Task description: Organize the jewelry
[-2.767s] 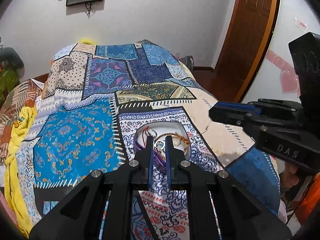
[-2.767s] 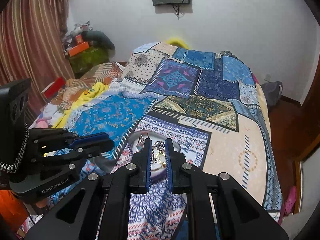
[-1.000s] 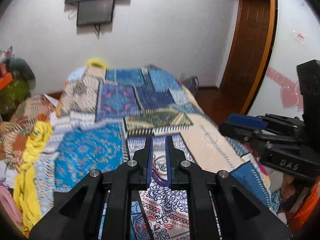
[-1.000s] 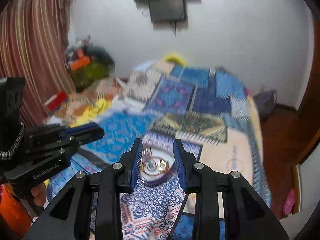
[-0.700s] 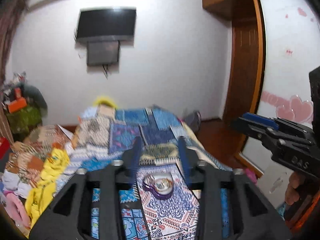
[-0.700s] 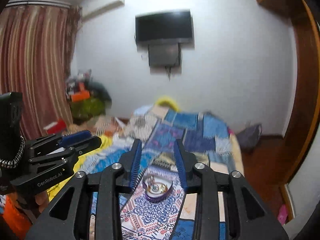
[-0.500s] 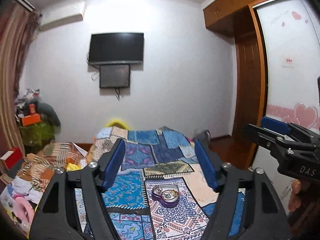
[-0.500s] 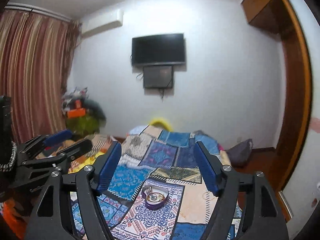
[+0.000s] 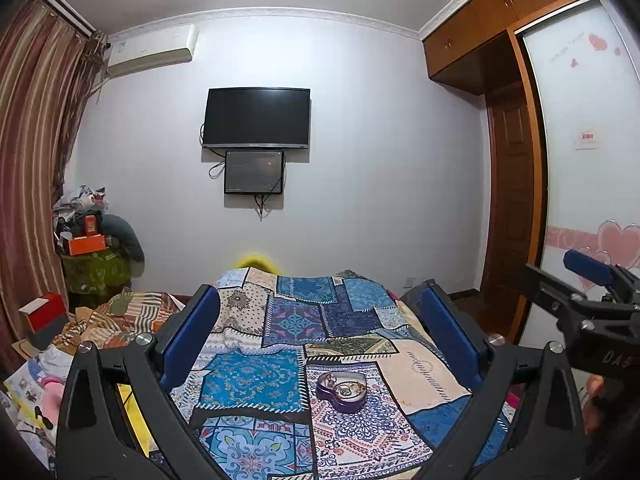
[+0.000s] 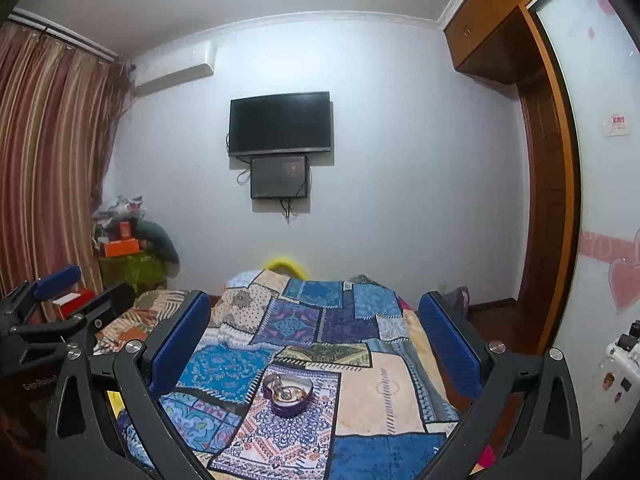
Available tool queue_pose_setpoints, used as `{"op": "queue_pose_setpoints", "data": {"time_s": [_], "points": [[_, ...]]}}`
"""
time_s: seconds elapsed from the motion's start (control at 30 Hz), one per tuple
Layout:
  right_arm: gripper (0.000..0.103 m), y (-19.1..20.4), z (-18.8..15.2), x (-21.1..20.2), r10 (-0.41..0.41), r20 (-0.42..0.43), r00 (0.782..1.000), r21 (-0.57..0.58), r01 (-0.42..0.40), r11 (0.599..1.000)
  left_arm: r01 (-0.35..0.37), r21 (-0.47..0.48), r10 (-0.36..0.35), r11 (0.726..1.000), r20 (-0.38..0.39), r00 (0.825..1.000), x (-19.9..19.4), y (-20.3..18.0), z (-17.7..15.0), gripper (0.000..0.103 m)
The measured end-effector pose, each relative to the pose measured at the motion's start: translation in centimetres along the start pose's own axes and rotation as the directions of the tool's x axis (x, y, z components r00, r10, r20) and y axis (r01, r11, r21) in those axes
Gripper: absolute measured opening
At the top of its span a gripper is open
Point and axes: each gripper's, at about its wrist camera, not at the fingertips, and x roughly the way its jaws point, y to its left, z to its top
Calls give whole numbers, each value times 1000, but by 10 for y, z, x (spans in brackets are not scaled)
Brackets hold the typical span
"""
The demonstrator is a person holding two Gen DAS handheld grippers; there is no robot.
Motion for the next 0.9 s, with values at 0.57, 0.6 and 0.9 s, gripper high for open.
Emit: {"op": "queue_pose_setpoints", "data": {"time_s": [0.57,0.6,0.9], "points": [[103,-5,-8,-15,-11,-44,999,-4,11,1000,-3,0,3,1000,-36,999,2,0,-7,102],[103,-5,-8,-15,-11,-47,999,-5,11,1000,-4,0,4,1000,-39,999,2,0,-7,102],[103,-5,-6,-13,-9,-66,998,-8,8,1000,-3,-8,3,1000,-53,999,6,0,-9,102]]}}
